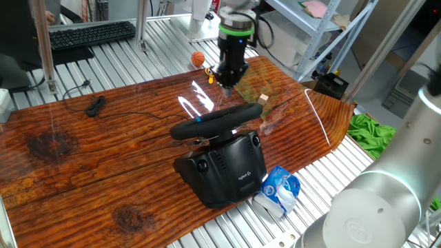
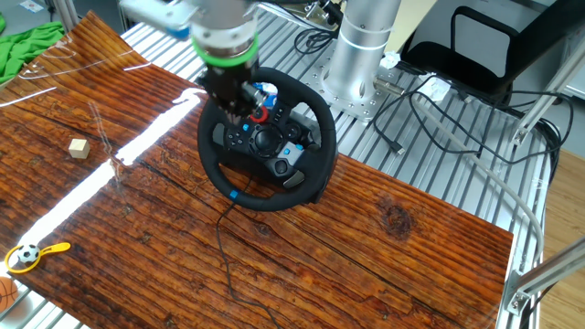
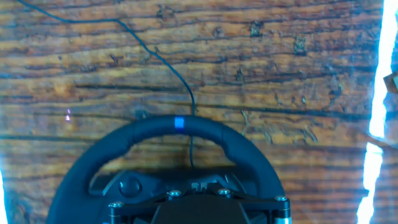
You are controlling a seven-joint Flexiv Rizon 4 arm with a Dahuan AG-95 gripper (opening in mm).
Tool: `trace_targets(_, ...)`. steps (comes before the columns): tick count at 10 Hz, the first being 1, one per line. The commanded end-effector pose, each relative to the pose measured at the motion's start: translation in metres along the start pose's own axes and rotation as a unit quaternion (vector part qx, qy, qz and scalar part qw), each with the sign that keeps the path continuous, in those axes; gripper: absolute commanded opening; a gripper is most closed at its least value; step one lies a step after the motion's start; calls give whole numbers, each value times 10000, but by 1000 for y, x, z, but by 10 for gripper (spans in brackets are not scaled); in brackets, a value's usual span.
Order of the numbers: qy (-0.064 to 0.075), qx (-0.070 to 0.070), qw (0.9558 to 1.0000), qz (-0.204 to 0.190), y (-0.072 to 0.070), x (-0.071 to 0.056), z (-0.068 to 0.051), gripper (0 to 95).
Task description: Rotate the steering wheel 90 degrees counterclockwise
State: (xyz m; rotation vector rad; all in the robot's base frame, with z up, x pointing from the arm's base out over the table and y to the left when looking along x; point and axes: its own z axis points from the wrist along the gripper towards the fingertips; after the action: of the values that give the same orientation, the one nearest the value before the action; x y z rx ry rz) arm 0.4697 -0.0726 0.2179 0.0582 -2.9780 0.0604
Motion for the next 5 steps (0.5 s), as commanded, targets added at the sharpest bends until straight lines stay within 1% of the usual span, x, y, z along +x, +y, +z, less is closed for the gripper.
trace_targets(1, 38, 8, 10000, 20, -2, 0, 0, 0)
trace_targets(3, -2, 117, 9999, -14, -1, 3, 0, 0)
trace_targets(4, 7, 140, 9999, 7, 0, 4, 0, 0)
trace_targets(5, 34, 135, 9999, 18, 0, 4, 0, 0)
